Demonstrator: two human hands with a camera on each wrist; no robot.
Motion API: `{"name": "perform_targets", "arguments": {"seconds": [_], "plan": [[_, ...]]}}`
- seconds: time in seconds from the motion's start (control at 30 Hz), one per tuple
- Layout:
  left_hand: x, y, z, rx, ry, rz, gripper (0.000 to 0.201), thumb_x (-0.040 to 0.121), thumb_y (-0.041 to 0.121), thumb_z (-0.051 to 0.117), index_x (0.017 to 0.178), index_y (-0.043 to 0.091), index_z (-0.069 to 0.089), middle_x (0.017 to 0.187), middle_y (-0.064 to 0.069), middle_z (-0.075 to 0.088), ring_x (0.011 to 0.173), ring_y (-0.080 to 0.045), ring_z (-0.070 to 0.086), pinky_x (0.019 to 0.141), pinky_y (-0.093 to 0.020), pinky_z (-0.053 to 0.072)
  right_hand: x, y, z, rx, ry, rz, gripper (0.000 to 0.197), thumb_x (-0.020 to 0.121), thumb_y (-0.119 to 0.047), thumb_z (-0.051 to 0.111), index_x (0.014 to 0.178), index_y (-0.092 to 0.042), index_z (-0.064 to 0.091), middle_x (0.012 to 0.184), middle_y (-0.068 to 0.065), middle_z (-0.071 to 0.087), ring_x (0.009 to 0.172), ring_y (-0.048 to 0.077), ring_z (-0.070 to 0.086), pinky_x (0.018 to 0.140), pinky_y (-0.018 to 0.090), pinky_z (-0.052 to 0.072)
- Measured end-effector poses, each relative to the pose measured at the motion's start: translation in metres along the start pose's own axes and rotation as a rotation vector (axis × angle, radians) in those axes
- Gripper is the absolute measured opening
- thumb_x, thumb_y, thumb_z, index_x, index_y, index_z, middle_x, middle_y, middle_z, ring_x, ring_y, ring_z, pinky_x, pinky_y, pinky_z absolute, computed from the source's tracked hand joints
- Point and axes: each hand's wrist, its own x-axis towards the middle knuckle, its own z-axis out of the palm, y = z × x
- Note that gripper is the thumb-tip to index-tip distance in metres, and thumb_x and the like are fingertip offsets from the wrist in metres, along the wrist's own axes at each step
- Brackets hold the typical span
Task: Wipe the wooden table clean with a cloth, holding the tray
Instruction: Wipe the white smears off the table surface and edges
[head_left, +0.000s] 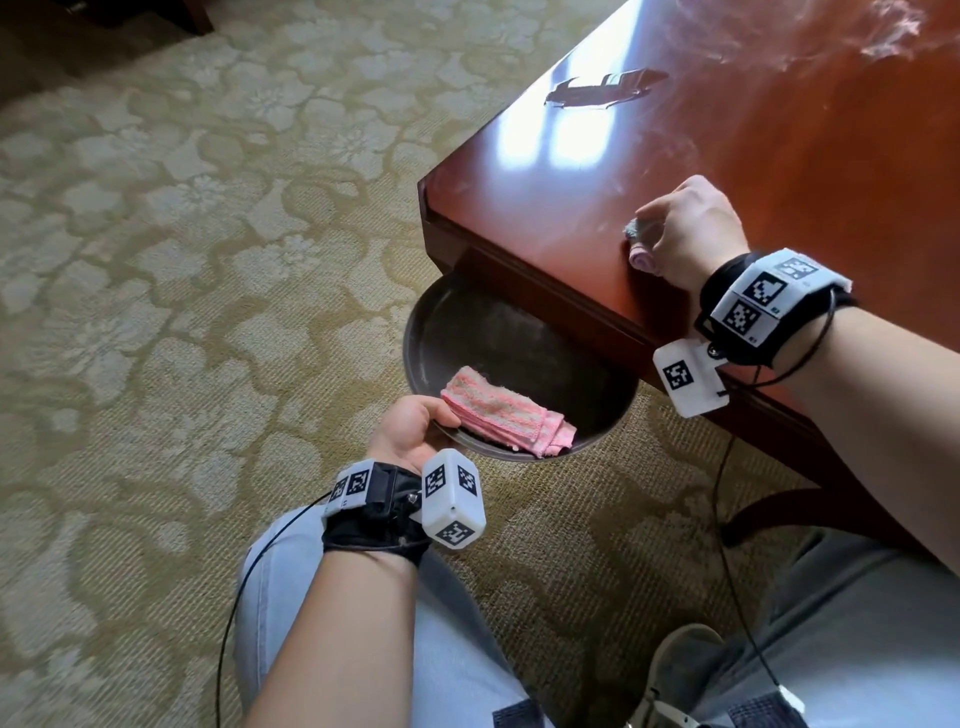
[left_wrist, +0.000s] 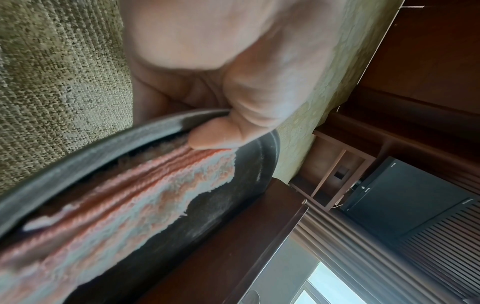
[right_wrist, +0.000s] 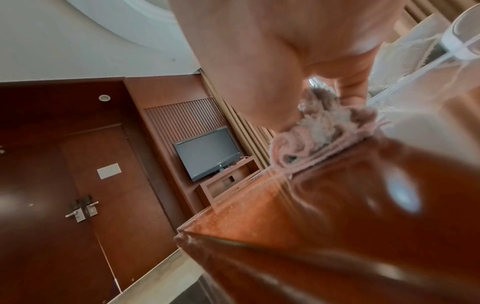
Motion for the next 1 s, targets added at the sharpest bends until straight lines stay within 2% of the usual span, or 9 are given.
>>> {"name": "perform_targets", "arguments": {"seconds": [0.13, 0.27, 0.33, 0.4, 0.5, 0.67, 0.77, 0.9, 1.0], "plan": [[-0.002, 0.001, -0.001, 0.009, 0.008, -0.006, 0.037, 0.080, -0.007, 0.033, 0.107, -0.007, 0.058, 0.094, -0.020, 0.070, 0.078, -0.031, 0.069, 0.061, -0.030, 0.058, 0.008, -0.019, 0.002, -0.021, -0.040, -0.039, 0.036, 0.074, -0.017, 0.081, 0.109, -0.016, 0.074, 0.117, 0.013, 0.057, 0.107, 0.035, 0.059, 0.095, 0.035, 0.048], [-0.001, 0.001, -0.002, 0.008, 0.018, 0.001, 0.050, 0.067, -0.005, 0.040, 0.115, -0.005, 0.055, 0.107, -0.022, 0.066, 0.090, -0.034, 0.066, 0.075, -0.035, 0.058, 0.005, -0.057, 0.009, 0.018, -0.099, -0.157, 0.030, 0.073, -0.027, 0.074, 0.101, -0.014, 0.077, 0.084, 0.002, 0.055, 0.095, 0.032, 0.063, 0.077, 0.025, 0.044], [0.000, 0.000, -0.002, 0.006, -0.002, 0.009, 0.046, 0.066, -0.005, 0.041, 0.109, -0.005, 0.057, 0.100, -0.021, 0.067, 0.088, -0.033, 0.066, 0.077, -0.036, 0.057, -0.001, -0.078, 0.016, 0.065, -0.138, -0.257, 0.028, 0.073, -0.026, 0.069, 0.098, -0.018, 0.078, 0.090, 0.007, 0.062, 0.094, 0.030, 0.063, 0.078, 0.026, 0.048], [-0.001, 0.000, -0.002, 0.002, -0.004, 0.026, 0.040, 0.066, -0.005, 0.039, 0.100, -0.006, 0.060, 0.092, -0.020, 0.069, 0.078, -0.032, 0.069, 0.067, -0.033, 0.058, -0.013, -0.096, 0.024, 0.061, -0.198, -0.373, 0.029, 0.070, -0.016, 0.074, 0.098, -0.021, 0.077, 0.100, 0.006, 0.065, 0.097, 0.024, 0.062, 0.084, 0.028, 0.050], [0.000, -0.003, -0.005, -0.015, 0.020, 0.054, 0.037, 0.065, -0.005, 0.039, 0.096, -0.004, 0.059, 0.090, -0.019, 0.068, 0.078, -0.032, 0.068, 0.067, -0.034, 0.058, -0.036, -0.114, 0.039, 0.033, -0.312, -0.582, 0.039, 0.058, -0.005, 0.076, 0.095, -0.019, 0.078, 0.095, 0.004, 0.068, 0.089, 0.024, 0.065, 0.078, 0.031, 0.053], [-0.006, -0.006, -0.017, -0.003, 0.102, 0.050, 0.023, 0.063, -0.003, 0.040, 0.073, 0.000, 0.060, 0.074, -0.014, 0.067, 0.069, -0.028, 0.065, 0.074, -0.036, 0.051, -0.057, -0.123, 0.051, 0.275, -0.227, -0.711, 0.040, 0.061, -0.002, 0.070, 0.099, -0.013, 0.078, 0.097, 0.008, 0.065, 0.088, 0.023, 0.062, 0.077, 0.028, 0.049], [-0.013, -0.009, -0.022, -0.033, 0.121, 0.055, 0.031, 0.065, -0.004, 0.036, 0.060, -0.003, 0.067, 0.068, -0.015, 0.069, 0.058, -0.028, 0.069, 0.069, -0.037, 0.048, -0.053, -0.128, 0.053, 0.226, -0.280, -0.675, 0.037, 0.073, -0.001, 0.069, 0.108, -0.010, 0.075, 0.105, 0.011, 0.066, 0.096, 0.028, 0.063, 0.084, 0.029, 0.046], [-0.024, -0.013, -0.037, -0.050, 0.212, 0.045, 0.026, 0.066, -0.004, 0.037, 0.070, -0.005, 0.062, 0.067, -0.016, 0.068, 0.054, -0.028, 0.068, 0.067, -0.036, 0.048, -0.050, -0.134, 0.055, 0.352, -0.316, -0.486, 0.029, 0.085, -0.016, 0.067, 0.114, -0.015, 0.072, 0.110, 0.005, 0.069, 0.101, 0.021, 0.063, 0.090, 0.031, 0.048], [-0.038, -0.015, -0.051, -0.091, 0.278, 0.044, 0.024, 0.069, -0.005, 0.037, 0.083, -0.003, 0.058, 0.074, -0.016, 0.069, 0.067, -0.031, 0.066, 0.073, -0.036, 0.051, -0.050, -0.146, 0.052, 0.608, -0.422, -0.296, 0.027, 0.085, -0.022, 0.071, 0.112, -0.019, 0.071, 0.100, -0.004, 0.069, 0.089, 0.009, 0.063, 0.088, 0.026, 0.051]]}}
